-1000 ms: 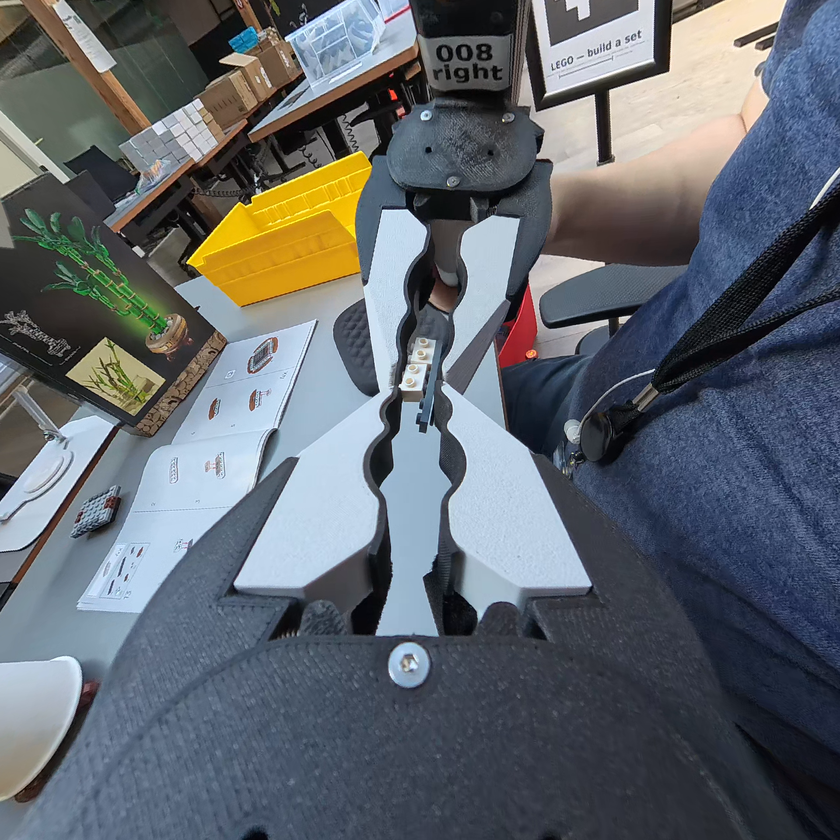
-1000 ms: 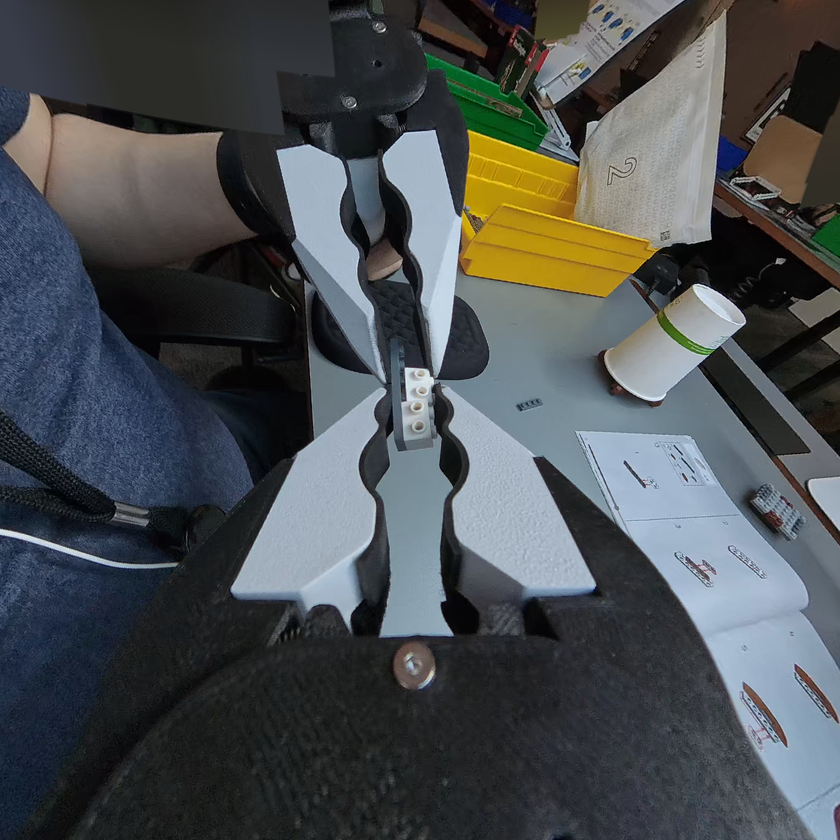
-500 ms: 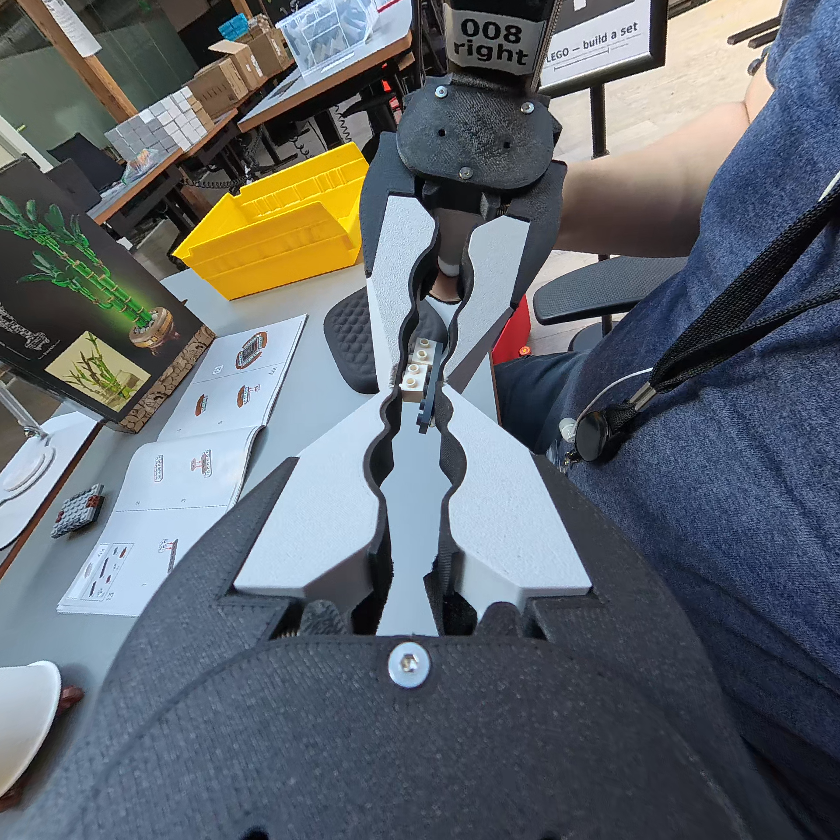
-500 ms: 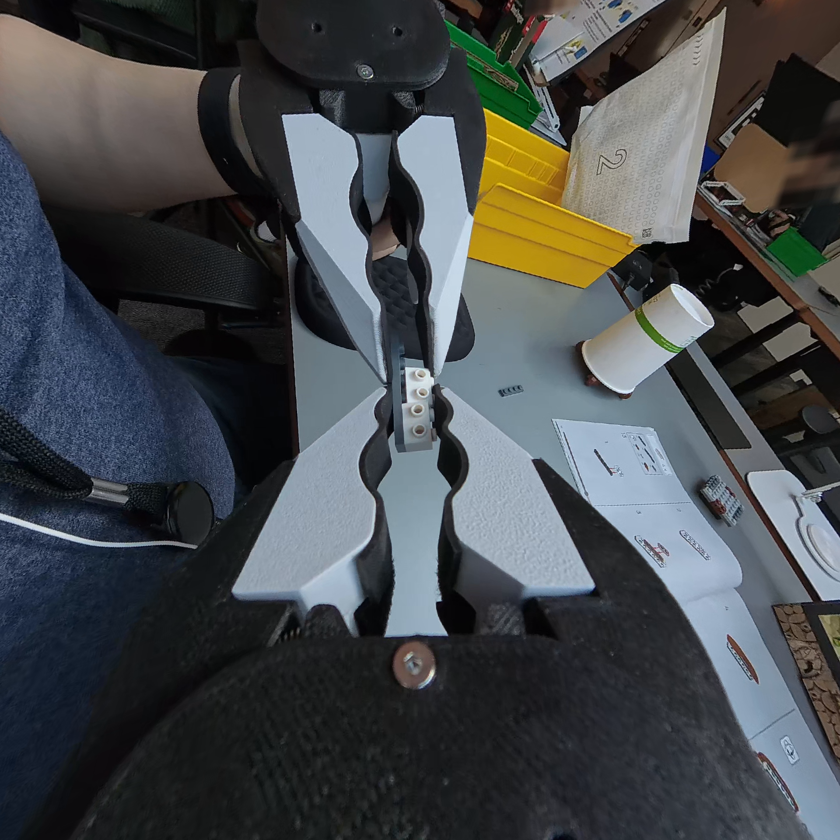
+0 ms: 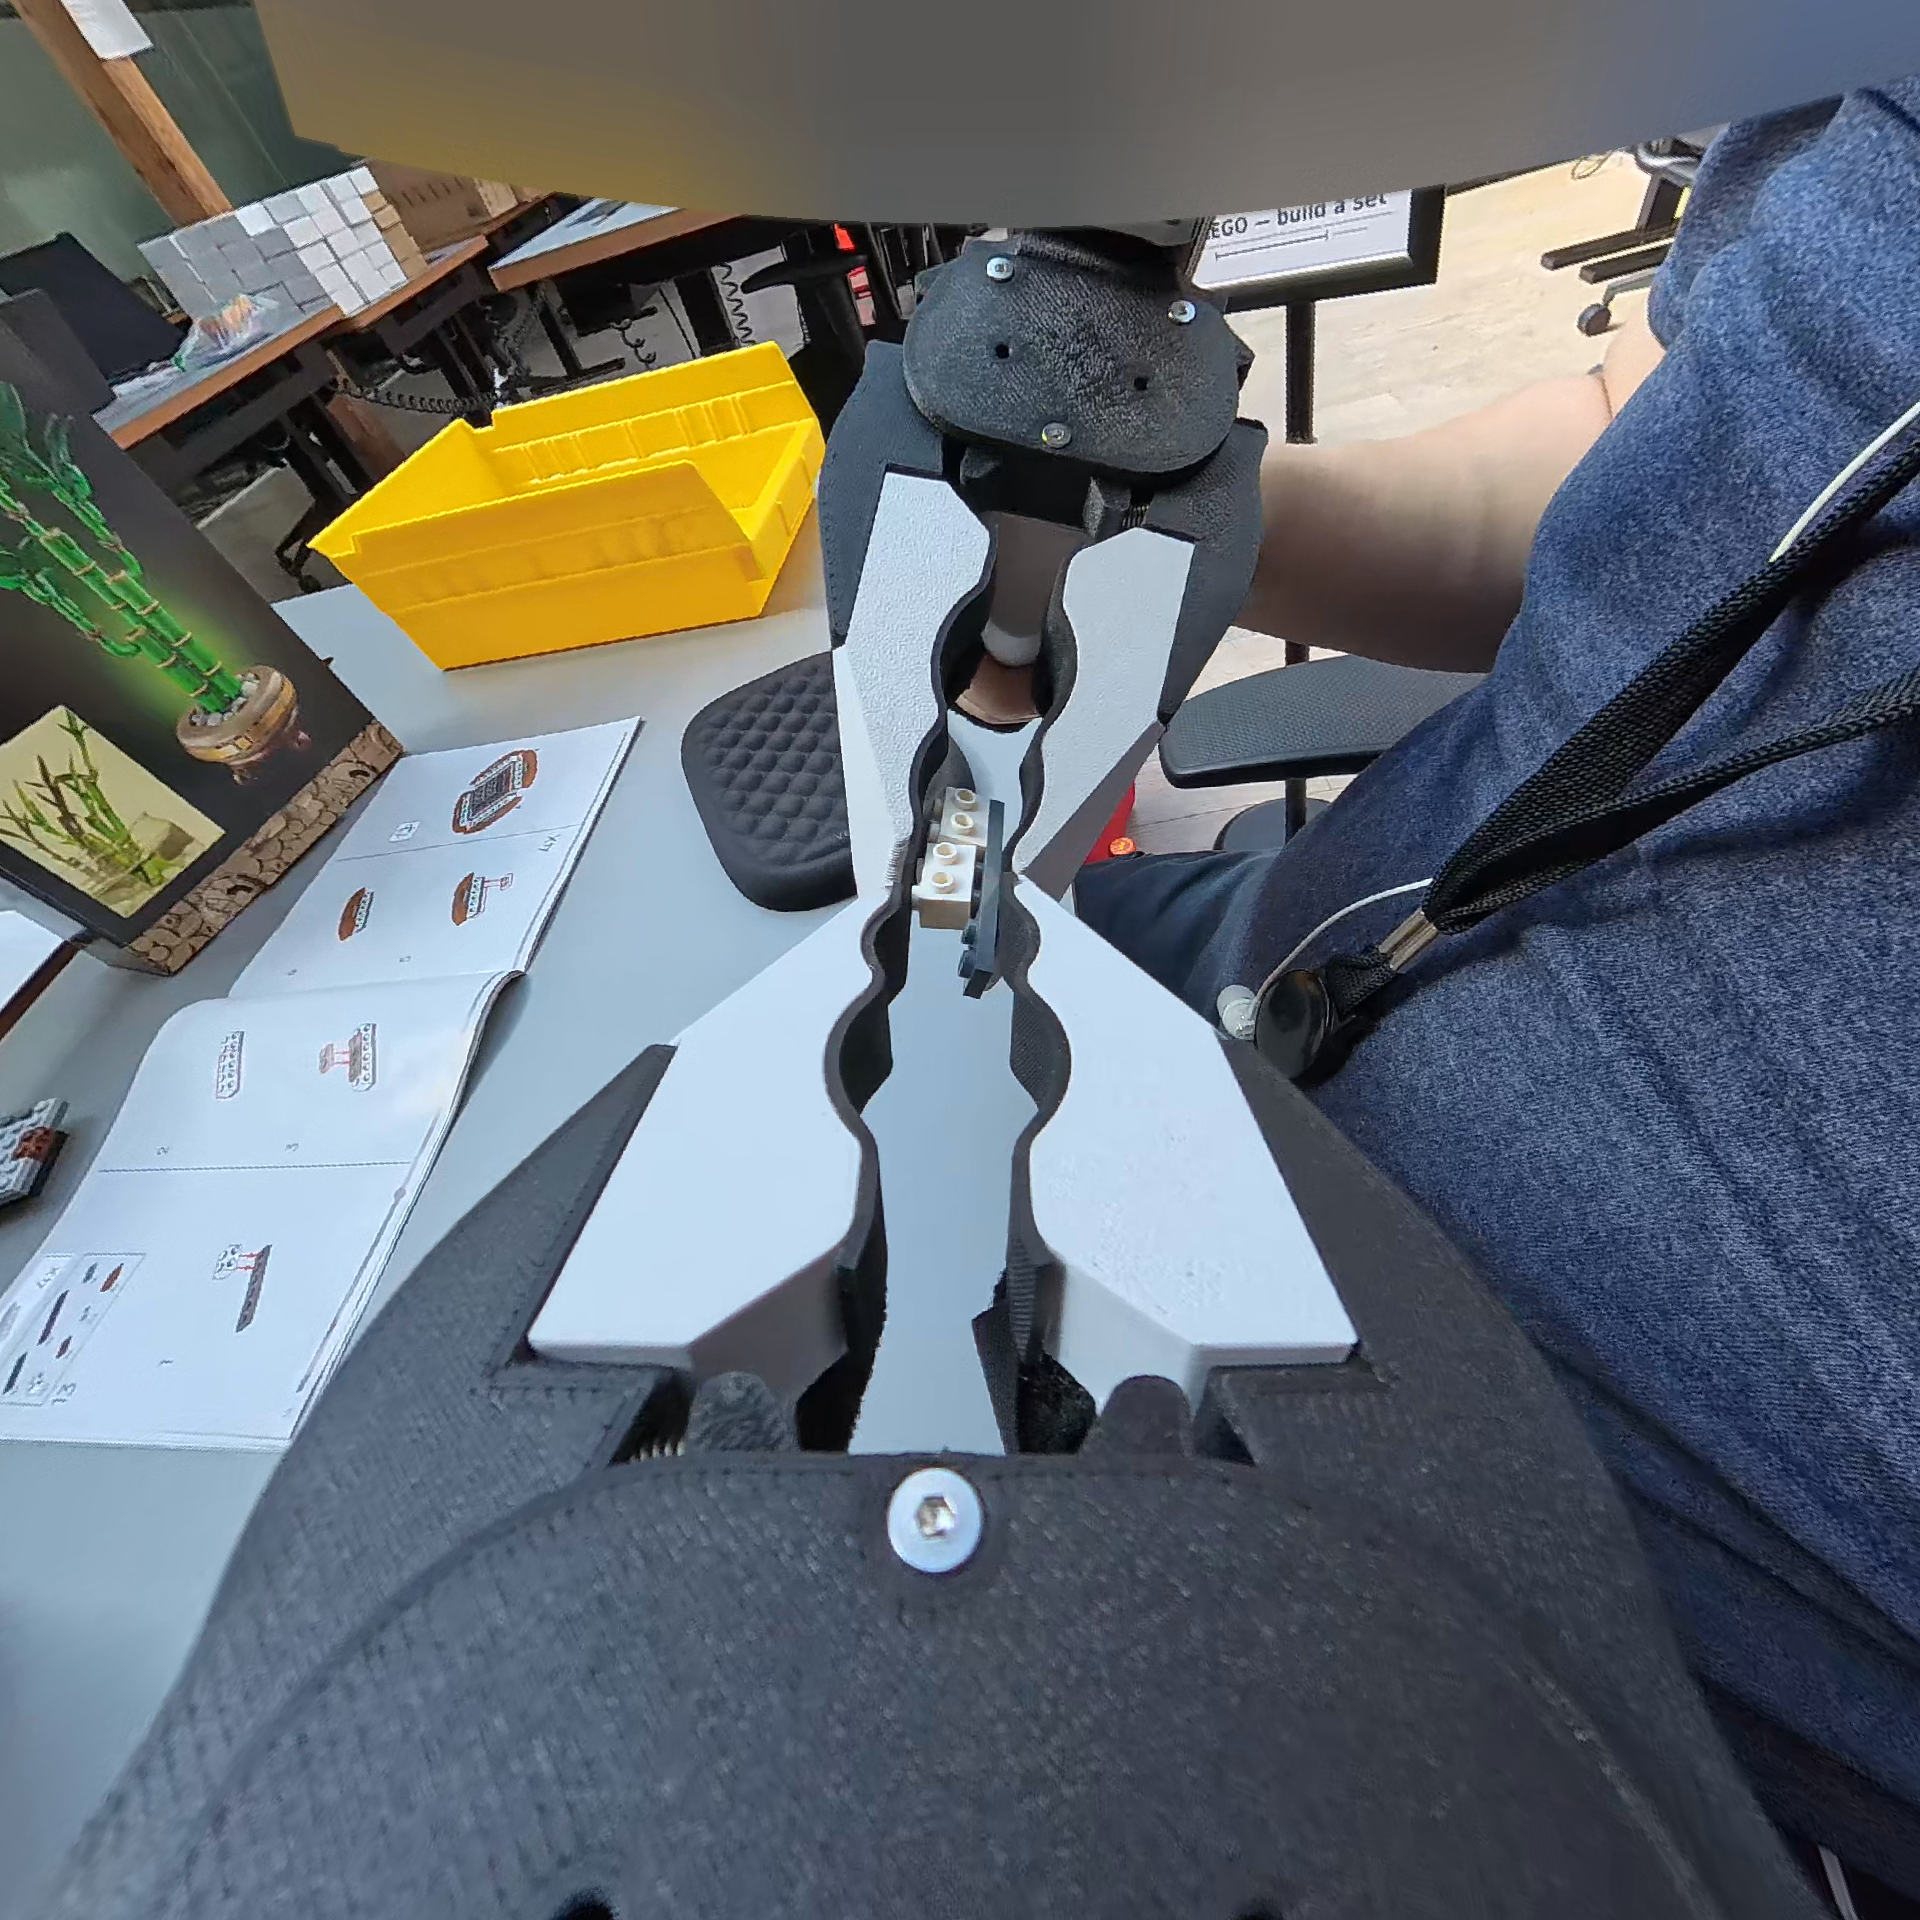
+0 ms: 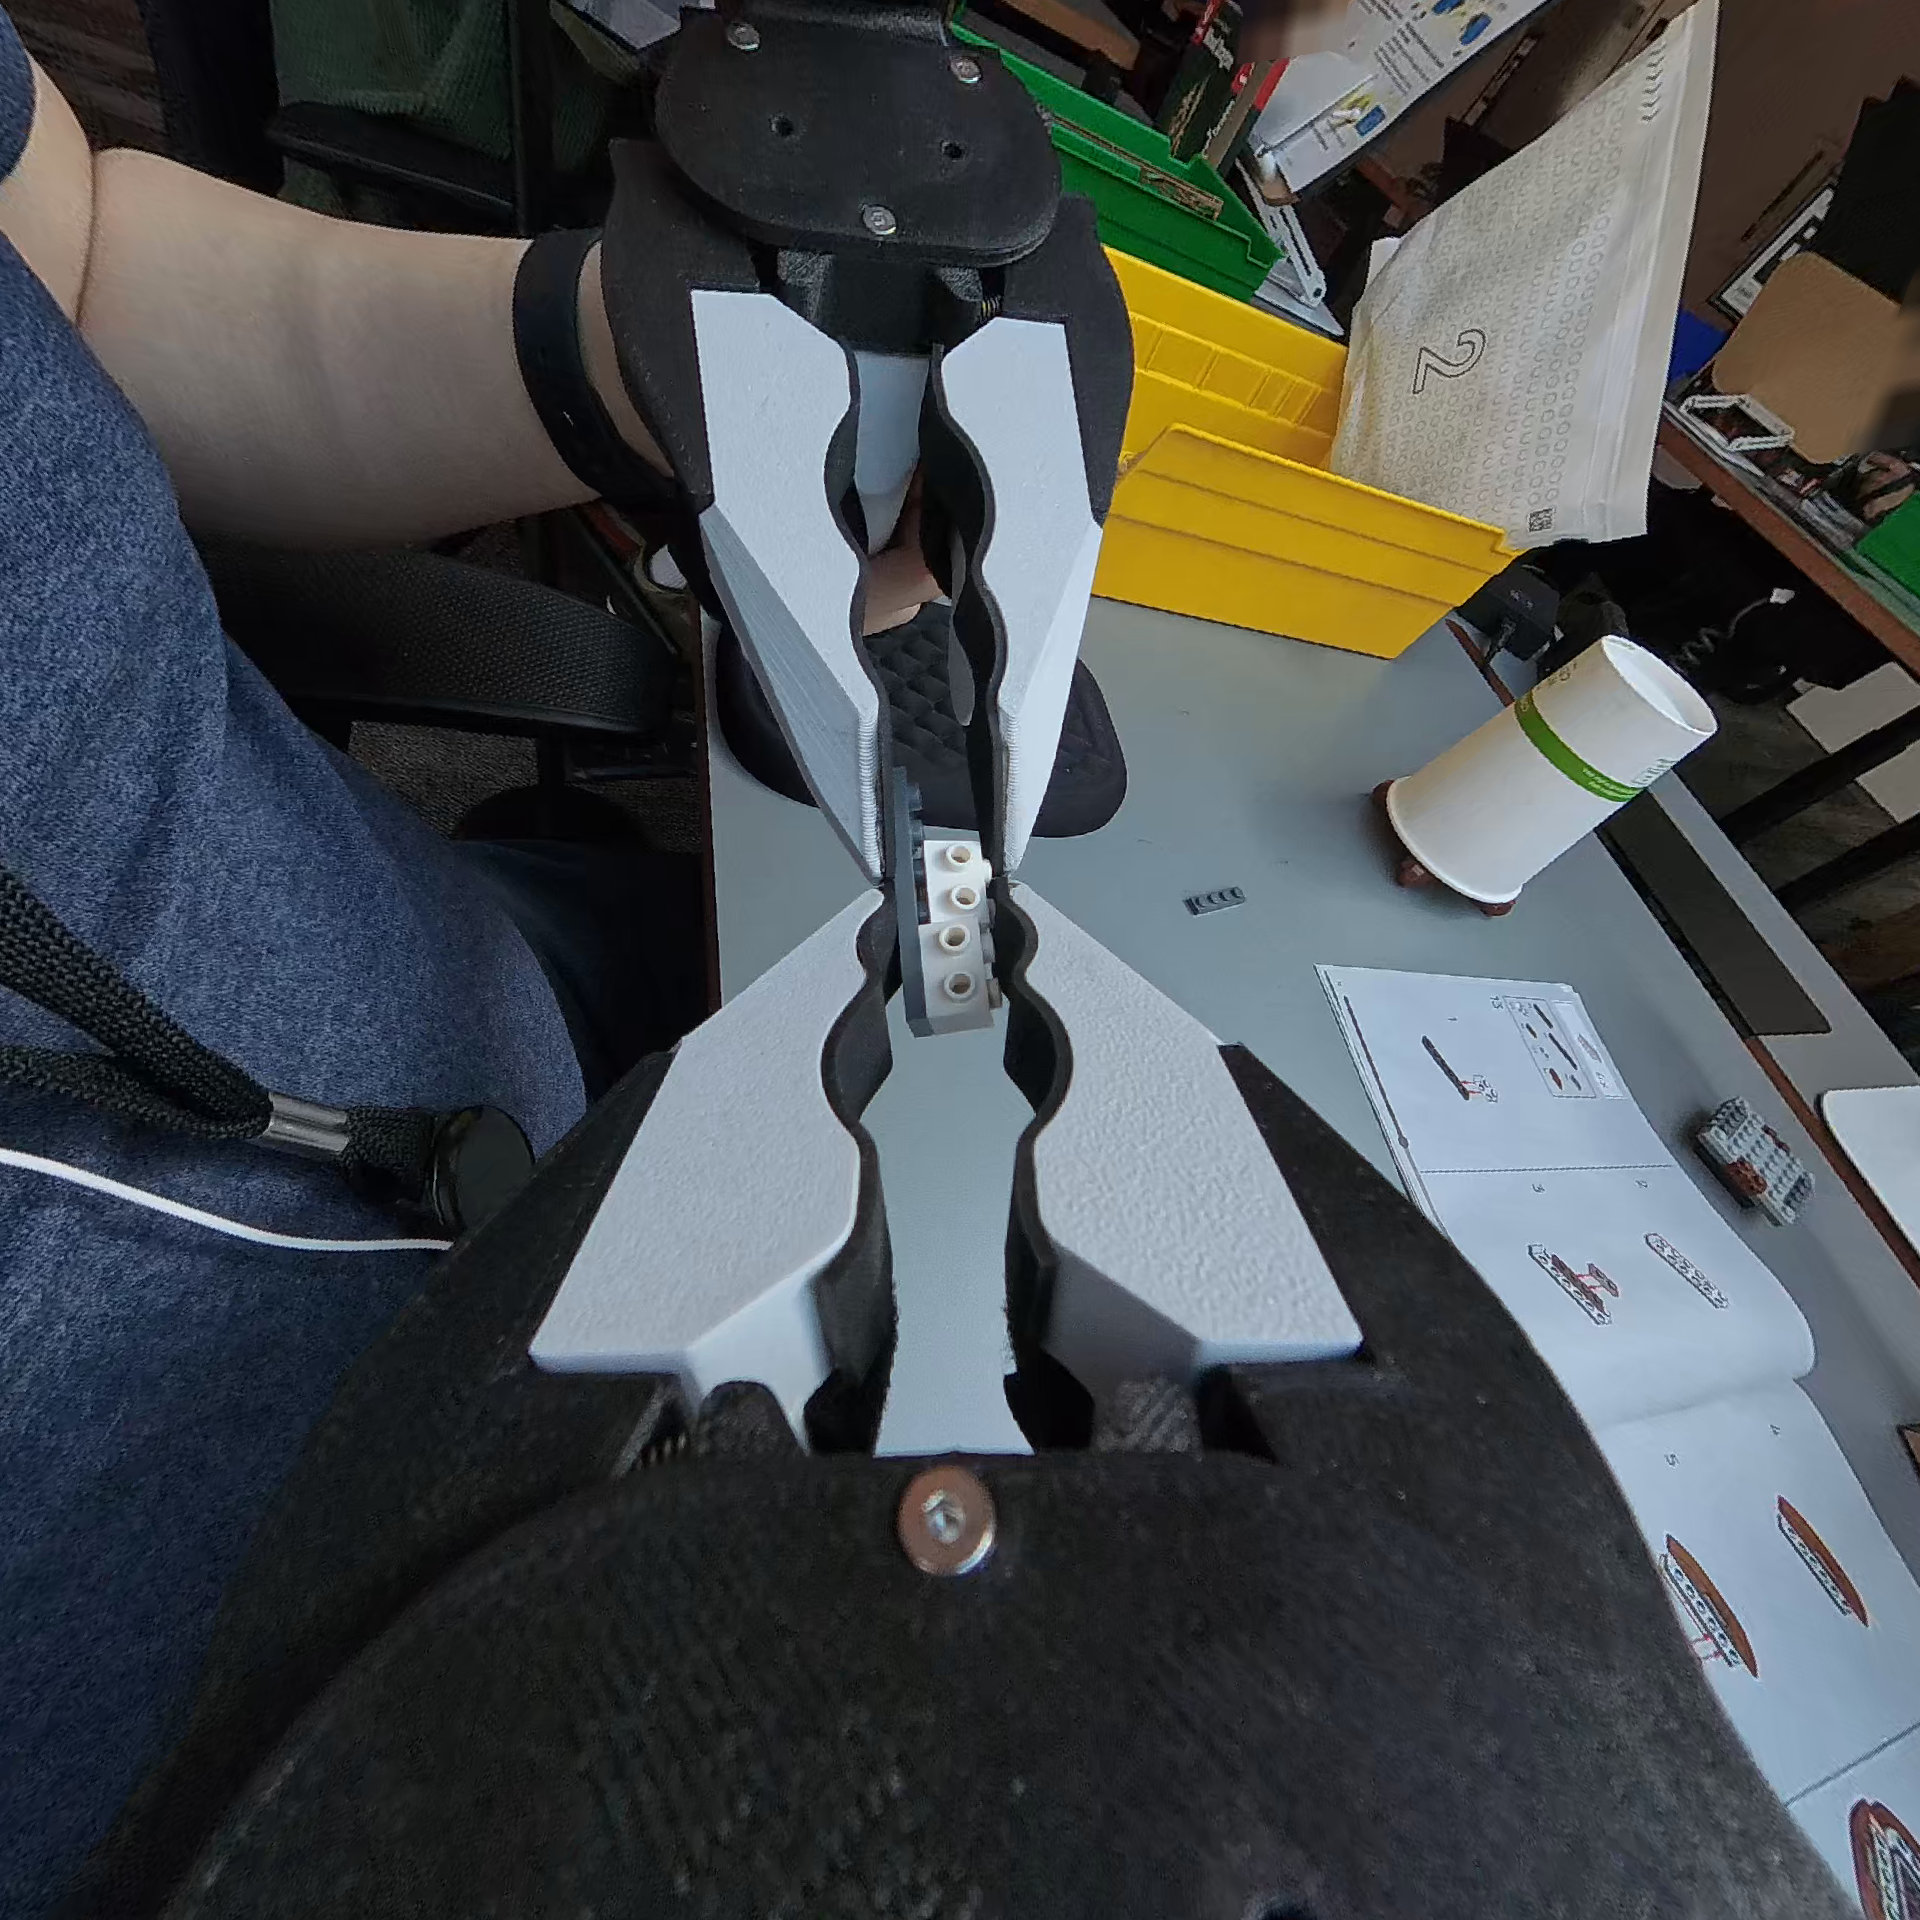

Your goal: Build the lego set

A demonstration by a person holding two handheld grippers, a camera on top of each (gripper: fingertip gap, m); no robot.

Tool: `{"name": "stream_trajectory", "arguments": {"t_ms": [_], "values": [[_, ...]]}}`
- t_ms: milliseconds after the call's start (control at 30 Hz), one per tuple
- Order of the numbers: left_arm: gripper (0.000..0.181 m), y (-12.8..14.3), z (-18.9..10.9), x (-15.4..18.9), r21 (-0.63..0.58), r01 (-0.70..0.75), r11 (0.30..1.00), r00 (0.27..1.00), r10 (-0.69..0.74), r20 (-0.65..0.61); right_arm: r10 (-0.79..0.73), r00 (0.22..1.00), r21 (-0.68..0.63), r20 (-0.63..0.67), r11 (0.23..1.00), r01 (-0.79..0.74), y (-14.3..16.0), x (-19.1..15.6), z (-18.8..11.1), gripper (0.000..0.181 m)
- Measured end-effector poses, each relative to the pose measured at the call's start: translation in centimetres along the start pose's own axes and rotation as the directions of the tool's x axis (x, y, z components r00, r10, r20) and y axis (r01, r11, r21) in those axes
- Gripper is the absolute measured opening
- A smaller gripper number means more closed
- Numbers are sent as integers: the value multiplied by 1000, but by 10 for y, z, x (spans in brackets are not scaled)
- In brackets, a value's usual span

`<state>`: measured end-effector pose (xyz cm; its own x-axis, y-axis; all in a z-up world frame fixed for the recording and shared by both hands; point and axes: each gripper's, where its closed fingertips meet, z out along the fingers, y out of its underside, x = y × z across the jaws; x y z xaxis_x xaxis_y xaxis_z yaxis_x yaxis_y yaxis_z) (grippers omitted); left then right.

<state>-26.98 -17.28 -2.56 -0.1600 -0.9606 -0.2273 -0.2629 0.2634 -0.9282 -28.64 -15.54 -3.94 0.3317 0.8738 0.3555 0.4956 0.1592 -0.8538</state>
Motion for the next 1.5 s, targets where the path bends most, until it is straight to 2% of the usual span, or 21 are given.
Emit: {"name": "stream_trajectory", "arguments": {"t_ms": [500, 833, 967, 1067, 1133, 1267, 1333, 1467, 1500], "values": [[14, 5, 2, 0, -24, -80, 996, 996, 81, 31, 93, 994, -11, 52, 996, -93, 5, -3, 2, 16], [14, 13, 4, -4, -51, -64, 997, 996, 66, 55, 158, 986, -16, 48, 987, -158, 13, -2, 6, 16], [15, 16, 4, -6, -46, 53, 998, 998, -51, 39, 138, 990, -15, 17, 990, -138, 14, 1, 8, 15], [24, 15, 0, -13, 1, 196, 981, 980, -196, 41, 106, 994, 5, -21, 994, -105, 13, 5, 7, 16], [28, 14, -4, -14, 39, 342, 939, 940, -342, -8, 25, 997, -9, -77, 1000, -26, 14, 7, 6, 16], [29, 6, -12, -17, 137, 588, 797, 808, -571, -146, -119, 978, -37, -173, 993, 114, 12, 12, 5, 16], [26, 8, -12, -18, 143, 622, 770, 782, -604, -152, -154, 968, -39, -200, 988, 149, 9, 14, 5, 16], [7, 12, -5, -11, 119, 640, 759, 767, -622, -158, -187, 961, -45, -206, 982, 182, 6, 13, 5, 16], [7, 11, -4, -10, 122, 641, 758, 766, -622, -159, -196, 958, -47, -211, 981, 190, 6, 14, 5, 16]]}}
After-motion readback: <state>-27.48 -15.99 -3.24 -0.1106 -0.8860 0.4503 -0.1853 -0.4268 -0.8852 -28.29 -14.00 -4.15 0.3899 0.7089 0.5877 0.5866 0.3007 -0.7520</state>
